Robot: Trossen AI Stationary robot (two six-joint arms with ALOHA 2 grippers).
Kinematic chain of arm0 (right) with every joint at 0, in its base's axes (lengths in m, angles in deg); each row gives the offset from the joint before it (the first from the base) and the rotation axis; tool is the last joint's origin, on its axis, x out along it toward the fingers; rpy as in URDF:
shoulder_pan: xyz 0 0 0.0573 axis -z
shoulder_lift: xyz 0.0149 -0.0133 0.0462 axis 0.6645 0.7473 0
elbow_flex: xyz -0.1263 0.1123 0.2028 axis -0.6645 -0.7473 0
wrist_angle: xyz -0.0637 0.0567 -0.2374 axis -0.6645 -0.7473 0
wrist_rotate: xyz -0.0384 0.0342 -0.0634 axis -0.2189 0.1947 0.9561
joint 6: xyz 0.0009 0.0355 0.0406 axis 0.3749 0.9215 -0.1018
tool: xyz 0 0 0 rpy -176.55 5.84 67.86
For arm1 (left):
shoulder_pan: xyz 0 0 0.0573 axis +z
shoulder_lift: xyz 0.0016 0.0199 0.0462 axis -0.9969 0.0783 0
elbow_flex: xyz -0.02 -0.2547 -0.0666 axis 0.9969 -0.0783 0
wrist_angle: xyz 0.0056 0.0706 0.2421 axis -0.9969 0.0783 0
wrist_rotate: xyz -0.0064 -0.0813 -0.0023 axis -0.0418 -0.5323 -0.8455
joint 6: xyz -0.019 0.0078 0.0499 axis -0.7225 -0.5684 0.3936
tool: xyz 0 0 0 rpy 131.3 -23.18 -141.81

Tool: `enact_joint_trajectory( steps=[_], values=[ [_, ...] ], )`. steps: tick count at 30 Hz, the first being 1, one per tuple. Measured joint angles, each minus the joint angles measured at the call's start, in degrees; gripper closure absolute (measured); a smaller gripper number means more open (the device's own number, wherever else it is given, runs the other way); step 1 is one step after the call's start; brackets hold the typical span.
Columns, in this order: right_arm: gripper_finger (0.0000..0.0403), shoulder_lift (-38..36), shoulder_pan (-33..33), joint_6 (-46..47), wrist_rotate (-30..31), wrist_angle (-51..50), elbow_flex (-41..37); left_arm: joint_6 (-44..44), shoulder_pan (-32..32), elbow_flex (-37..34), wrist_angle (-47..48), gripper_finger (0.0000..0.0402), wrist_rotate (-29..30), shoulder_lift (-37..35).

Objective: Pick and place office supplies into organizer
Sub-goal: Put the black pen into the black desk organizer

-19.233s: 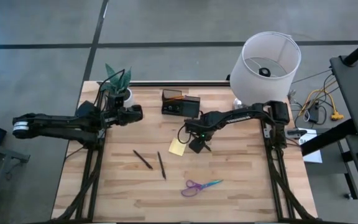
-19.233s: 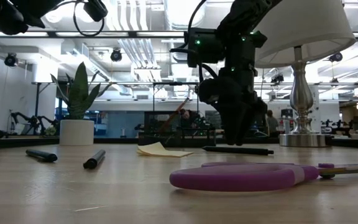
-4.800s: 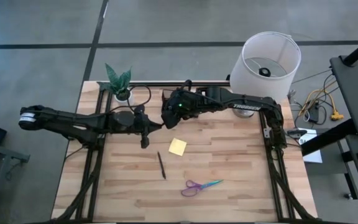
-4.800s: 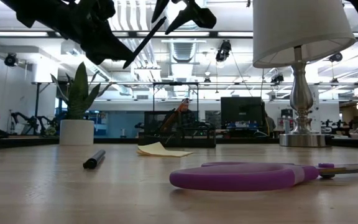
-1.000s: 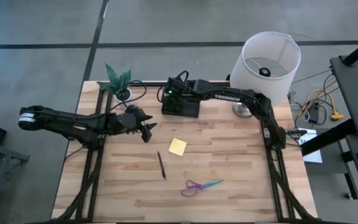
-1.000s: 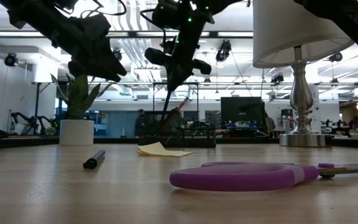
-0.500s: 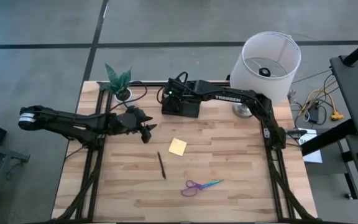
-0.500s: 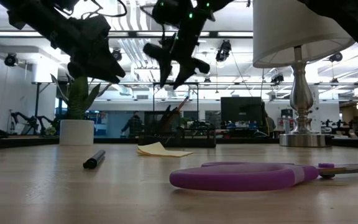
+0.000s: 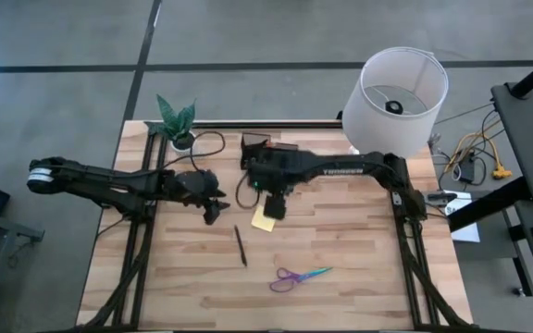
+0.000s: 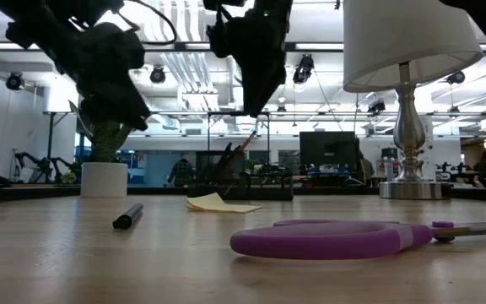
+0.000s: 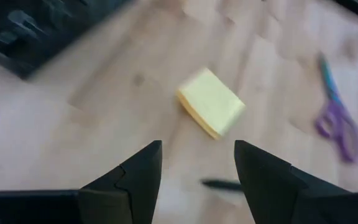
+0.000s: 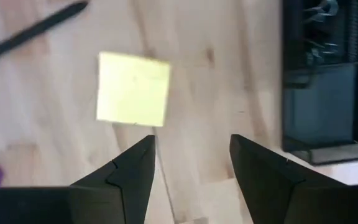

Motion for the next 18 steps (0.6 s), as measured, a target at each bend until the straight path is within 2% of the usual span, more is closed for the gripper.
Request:
enact_joint_trajectory(
  steps=[4,10,18],
  values=[
    [0.0202,0.2,-2.6,2.9,-2.2,4.3,-1.4,-0.9,0.0,-1.3,-0.1,0.0217,-7.0,0.6],
    [0.0202,2.7,-2.6,23.8,-10.7,12.0,-4.2,-7.7,-1.2,-5.0,0.2,0.0217,-8.7,0.0],
    [0.0202,3.1,-5.4,37.2,-9.9,24.5,-8.3,-12.0,-10.9,-7.6,-0.1,0.0217,-10.4,-6.5]
  ],
)
